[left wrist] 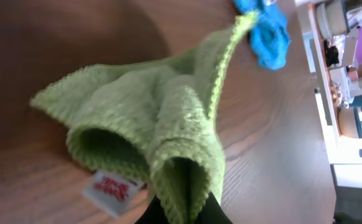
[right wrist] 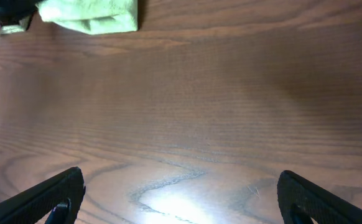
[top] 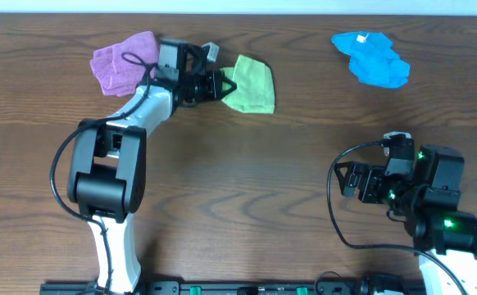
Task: Fold the cloth
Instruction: 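Carry the green cloth left and lay it onto the folded pink cloth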
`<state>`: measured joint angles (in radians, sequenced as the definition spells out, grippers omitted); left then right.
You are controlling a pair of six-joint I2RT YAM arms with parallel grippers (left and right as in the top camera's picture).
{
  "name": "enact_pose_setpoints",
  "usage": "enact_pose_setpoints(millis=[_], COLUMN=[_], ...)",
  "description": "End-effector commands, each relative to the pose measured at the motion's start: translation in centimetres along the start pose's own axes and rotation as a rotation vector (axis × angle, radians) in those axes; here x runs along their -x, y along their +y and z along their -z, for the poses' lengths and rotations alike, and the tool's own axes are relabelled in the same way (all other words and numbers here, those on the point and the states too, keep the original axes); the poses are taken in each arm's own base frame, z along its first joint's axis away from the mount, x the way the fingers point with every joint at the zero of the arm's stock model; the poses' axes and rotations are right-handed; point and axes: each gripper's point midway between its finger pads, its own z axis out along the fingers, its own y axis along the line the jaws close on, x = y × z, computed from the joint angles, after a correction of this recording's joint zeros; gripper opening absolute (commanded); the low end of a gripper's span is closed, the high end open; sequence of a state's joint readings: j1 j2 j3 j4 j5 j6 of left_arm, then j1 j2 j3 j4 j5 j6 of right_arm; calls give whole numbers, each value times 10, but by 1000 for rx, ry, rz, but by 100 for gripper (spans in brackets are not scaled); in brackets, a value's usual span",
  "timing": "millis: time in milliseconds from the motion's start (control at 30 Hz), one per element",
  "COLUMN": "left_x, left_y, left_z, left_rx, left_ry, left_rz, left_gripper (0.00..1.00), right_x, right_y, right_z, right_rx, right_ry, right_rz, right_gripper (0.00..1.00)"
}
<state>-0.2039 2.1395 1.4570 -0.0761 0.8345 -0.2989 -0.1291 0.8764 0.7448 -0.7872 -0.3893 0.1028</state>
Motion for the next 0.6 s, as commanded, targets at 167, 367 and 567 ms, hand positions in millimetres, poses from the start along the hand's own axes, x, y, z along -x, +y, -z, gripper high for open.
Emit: enact_pose_setpoints(millis=[167,367,567], left_x=[42,71,79], left_y=[-6,7,29], left_z=[27,59,88], left_rx=[131,176,216], left_ry=[-3,-60,-72], left_rz=[-173,-161,-129], left_gripper=[6,6,6], right_x=[10,13,14], right_y=[-1,-3,-5], right_z=[0,-6,-11], right_rx=[-1,-1,-3], right_ry=[-38,-34,-22], right_rz=[5,2,-3], right_gripper=[99,99,99])
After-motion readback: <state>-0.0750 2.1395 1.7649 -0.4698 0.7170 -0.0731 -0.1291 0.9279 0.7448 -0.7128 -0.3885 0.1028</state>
